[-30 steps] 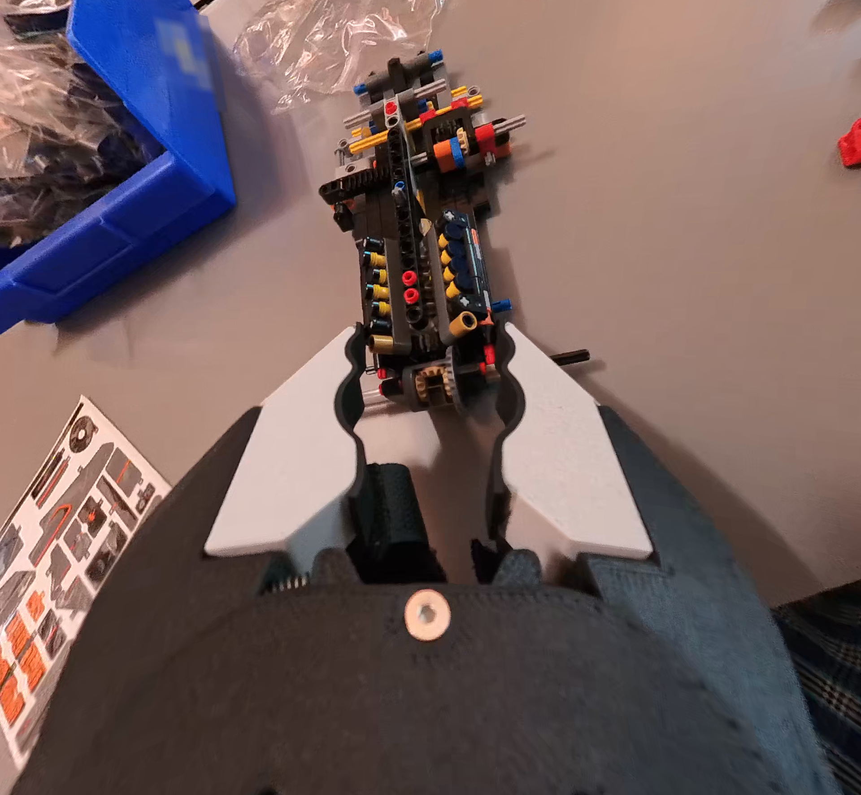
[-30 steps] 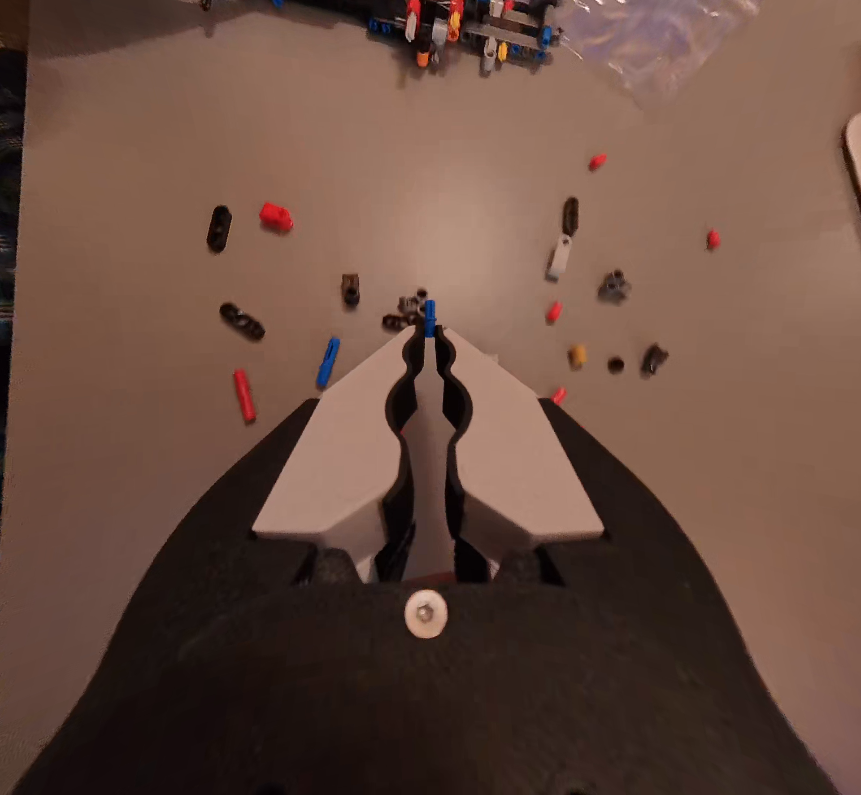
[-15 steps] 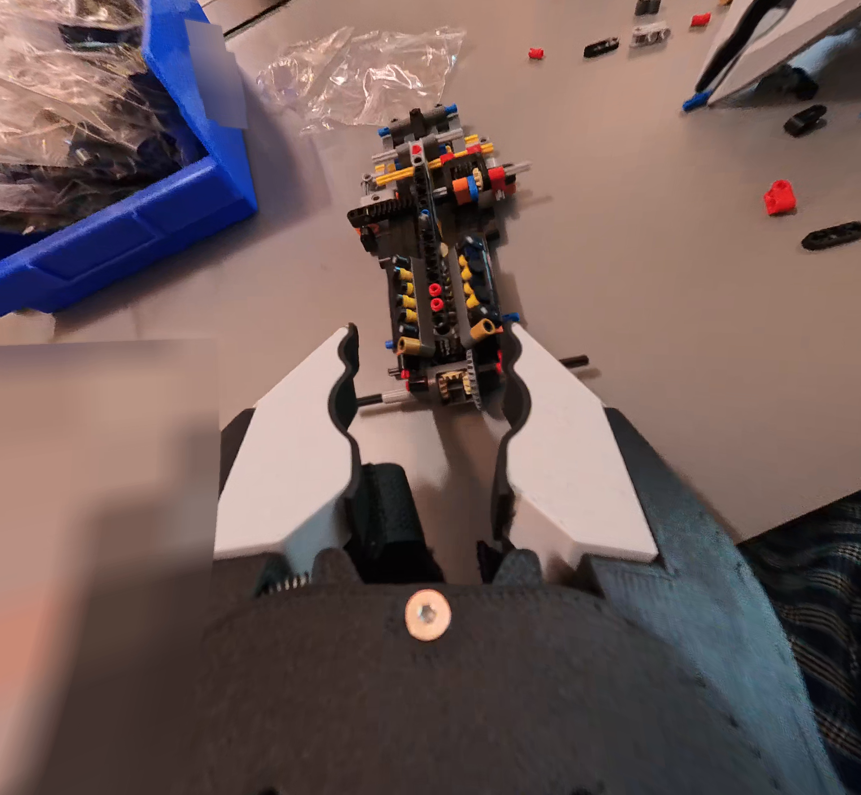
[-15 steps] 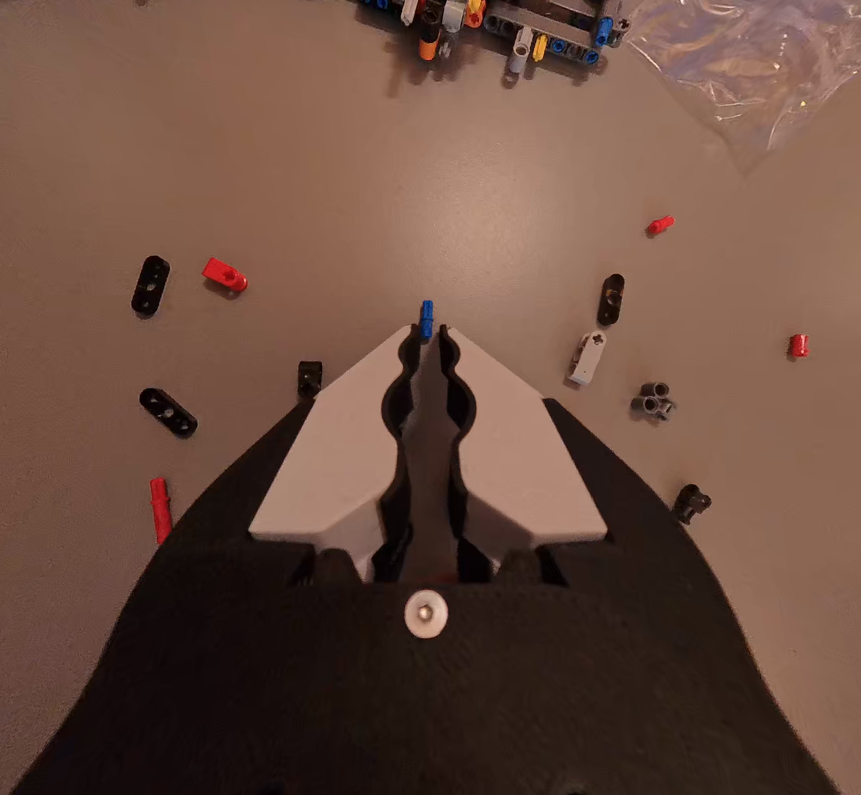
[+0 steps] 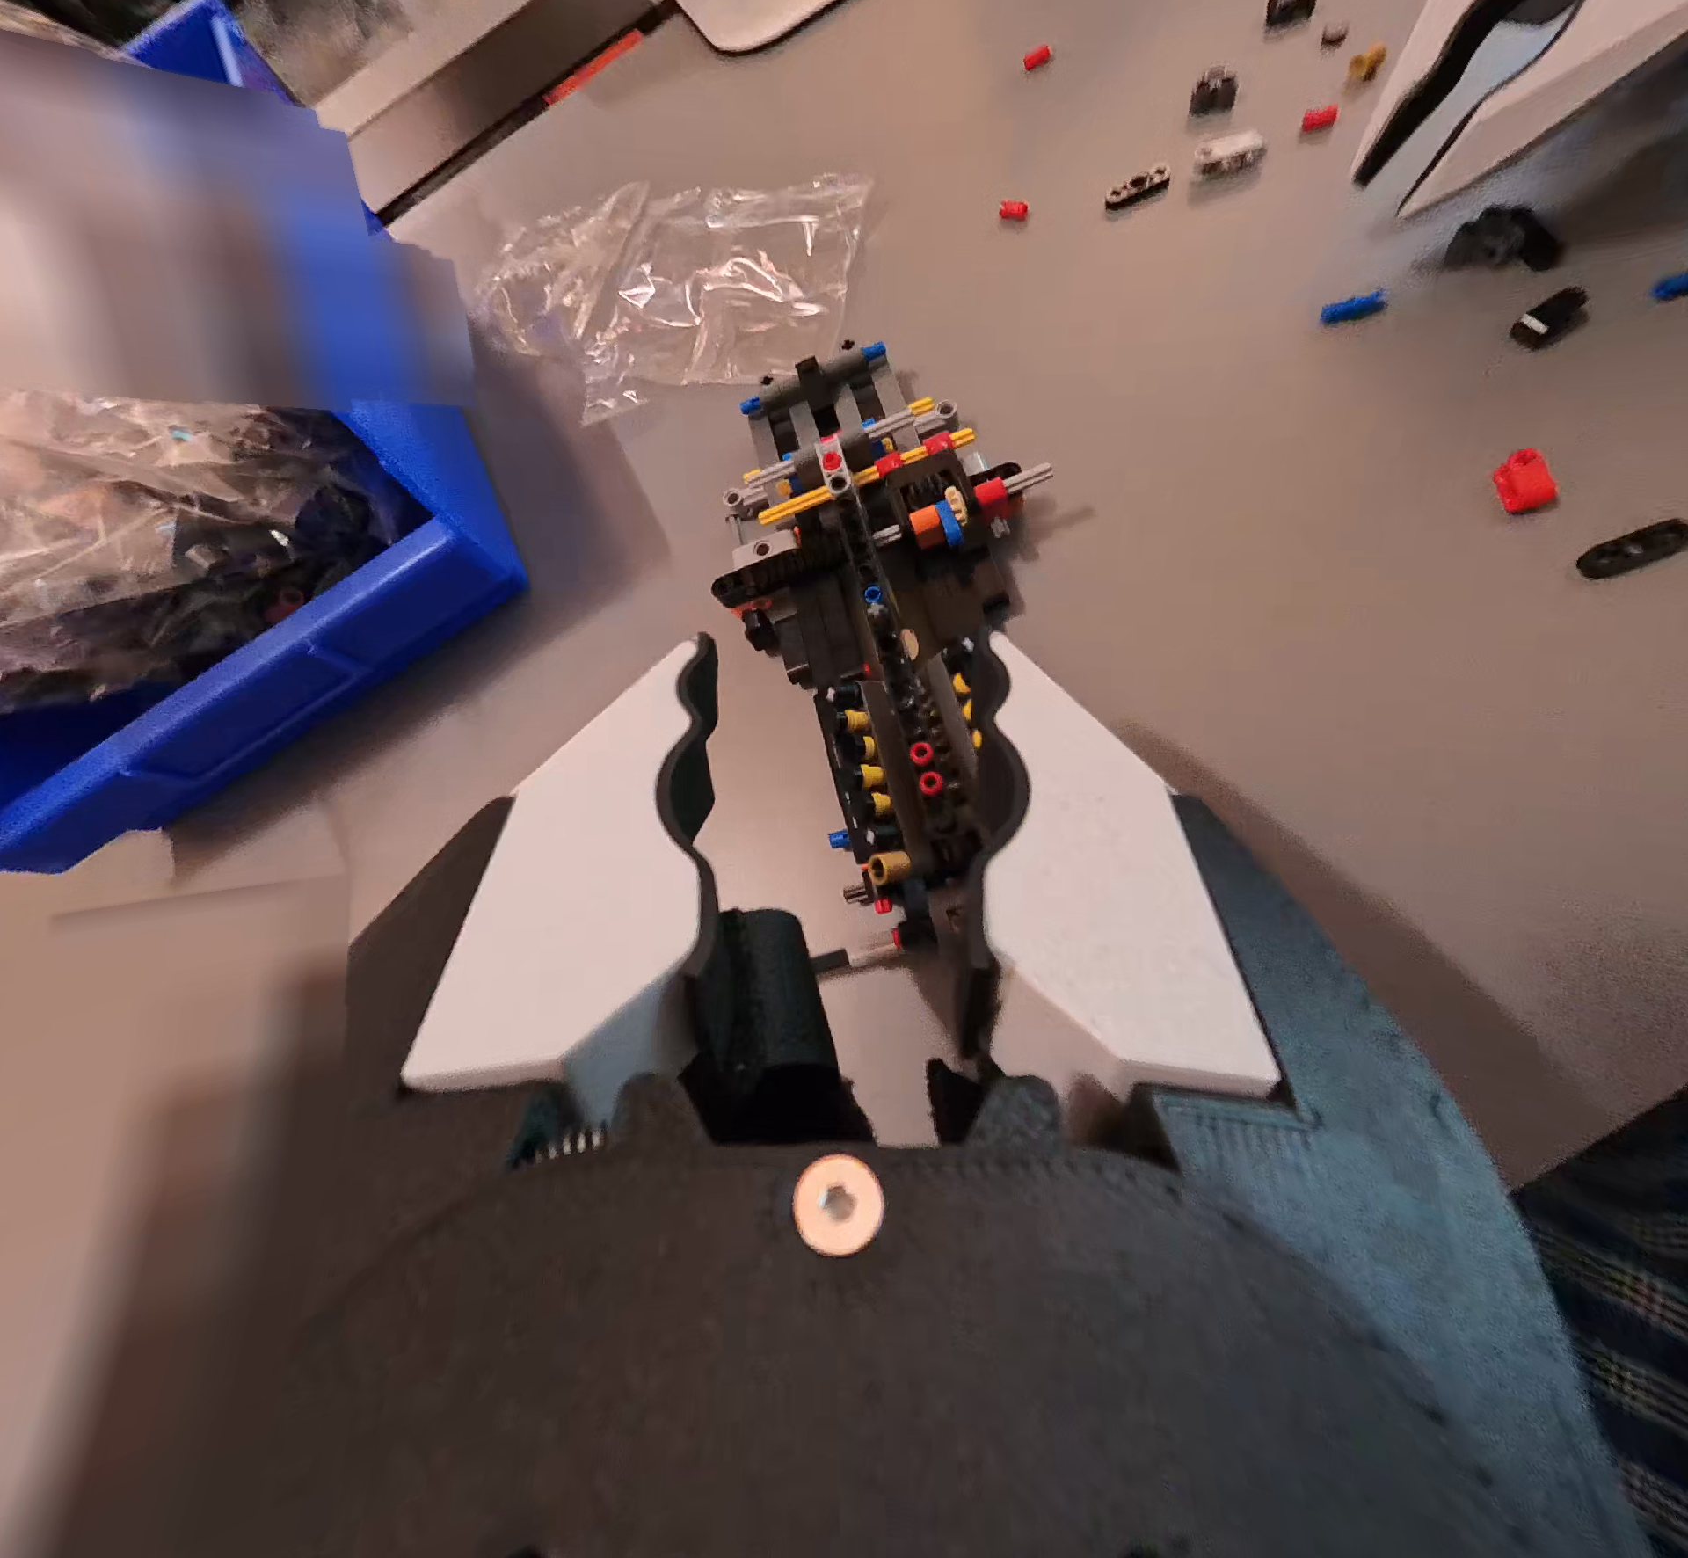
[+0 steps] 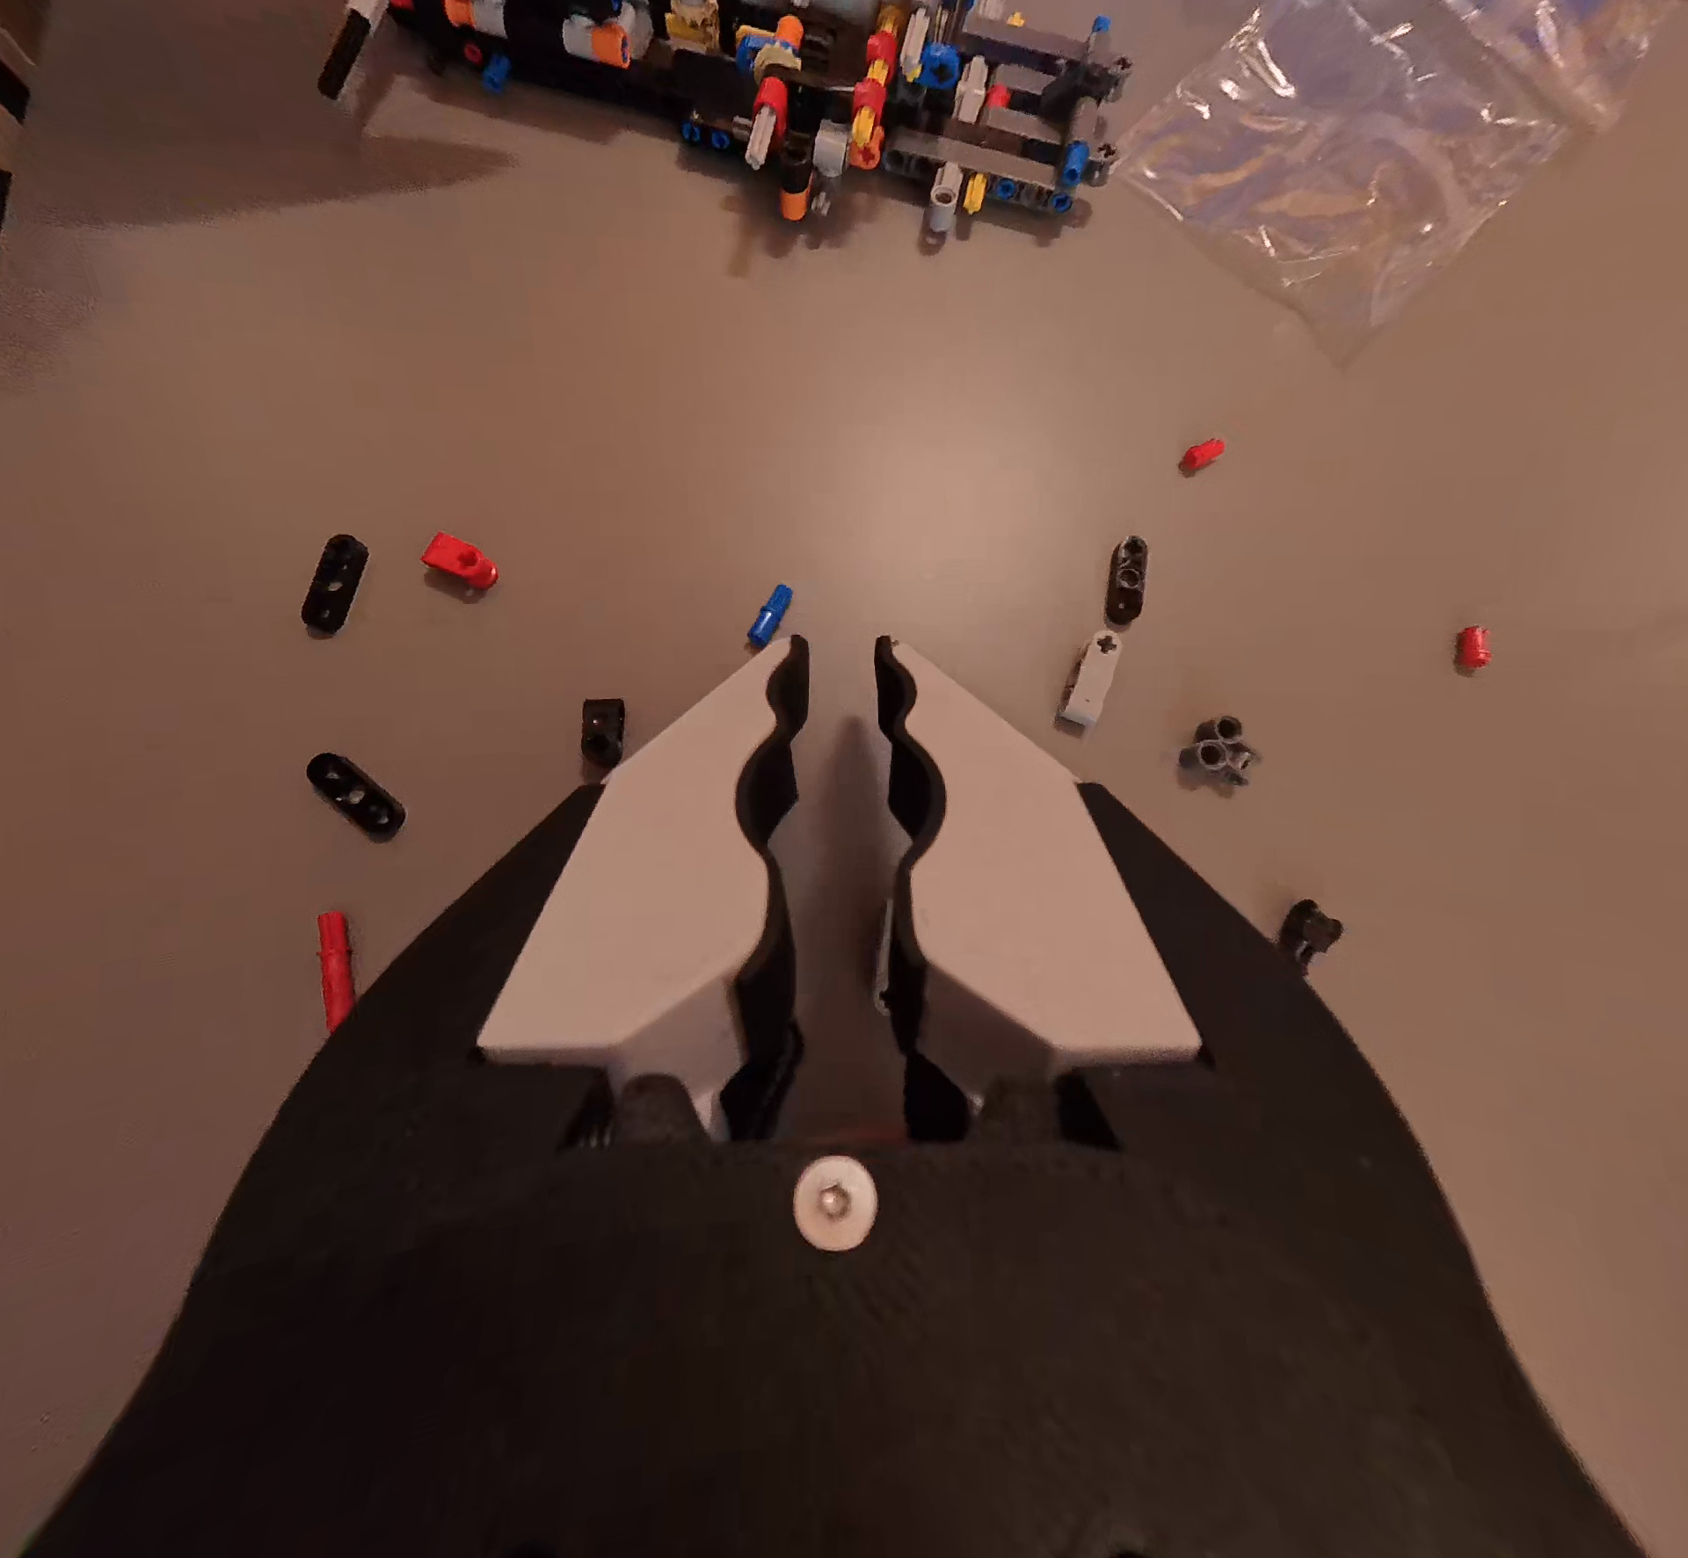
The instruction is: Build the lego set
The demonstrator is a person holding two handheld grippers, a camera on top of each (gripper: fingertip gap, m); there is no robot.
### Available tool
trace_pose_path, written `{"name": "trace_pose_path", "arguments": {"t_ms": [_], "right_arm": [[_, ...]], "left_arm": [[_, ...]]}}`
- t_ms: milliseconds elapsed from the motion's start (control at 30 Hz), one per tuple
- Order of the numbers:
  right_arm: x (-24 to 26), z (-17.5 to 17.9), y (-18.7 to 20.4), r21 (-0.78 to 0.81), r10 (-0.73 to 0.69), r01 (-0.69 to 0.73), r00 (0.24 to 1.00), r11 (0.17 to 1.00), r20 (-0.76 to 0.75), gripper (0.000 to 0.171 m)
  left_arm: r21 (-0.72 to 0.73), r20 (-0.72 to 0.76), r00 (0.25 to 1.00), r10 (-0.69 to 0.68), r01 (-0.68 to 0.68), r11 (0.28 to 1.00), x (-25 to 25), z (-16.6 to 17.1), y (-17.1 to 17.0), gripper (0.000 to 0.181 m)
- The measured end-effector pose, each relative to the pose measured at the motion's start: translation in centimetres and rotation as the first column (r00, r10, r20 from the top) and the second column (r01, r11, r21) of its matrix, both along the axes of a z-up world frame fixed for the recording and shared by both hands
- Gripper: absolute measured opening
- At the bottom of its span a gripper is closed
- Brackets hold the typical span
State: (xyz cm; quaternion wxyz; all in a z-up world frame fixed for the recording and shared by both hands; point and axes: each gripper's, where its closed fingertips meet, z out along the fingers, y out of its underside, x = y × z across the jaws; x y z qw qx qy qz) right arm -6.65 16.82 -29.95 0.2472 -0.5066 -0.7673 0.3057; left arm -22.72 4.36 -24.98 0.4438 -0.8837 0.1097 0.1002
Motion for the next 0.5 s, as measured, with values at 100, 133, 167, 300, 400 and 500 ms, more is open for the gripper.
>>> {"name": "trace_pose_path", "arguments": {"t_ms": [100,133,167,300,400,500], "right_arm": [[0.1,0.2,0.3,0.006,-0.01,0.01,1.0,1.0,-0.019,0.012],[0.1,0.1,0.4,0.009,-0.012,0.012,1.0,1.0,-0.023,0.012],[0.1,0.1,0.4,0.01,-0.012,0.012,1.0,1.0,-0.026,0.012],[0.1,0.2,0.5,0.018,-0.012,0.013,0.999,1.0,-0.039,0.011],[0.2,0.3,0.5,0.022,-0.008,0.009,0.999,1.0,-0.05,0.01],[0.2,0.4,0.6,0.023,-0.009,0.011,0.998,1.0,-0.056,0.01]], "left_arm": [[-0.079,-0.021,1.0,-0.016,0.014,0.997,-0.2,-1.2,0.7,0.053],[-0.099,-0.023,1.0,-0.016,0.013,0.995,-0.4,-1.6,0.9,0.053],[-0.123,-0.014,1.0,-0.025,0.023,0.992,-0.3,-2.0,1.1,0.052],[-0.161,0.018,0.999,-0.035,0.037,0.986,-0.1,-2.8,1.6,0.046],[-0.18,0.027,0.999,-0.043,0.047,0.983,0.1,-3.0,1.8,0.04],[-0.199,0.024,0.998,-0.055,0.058,0.978,0.3,-3.4,1.9,0.028]]}}
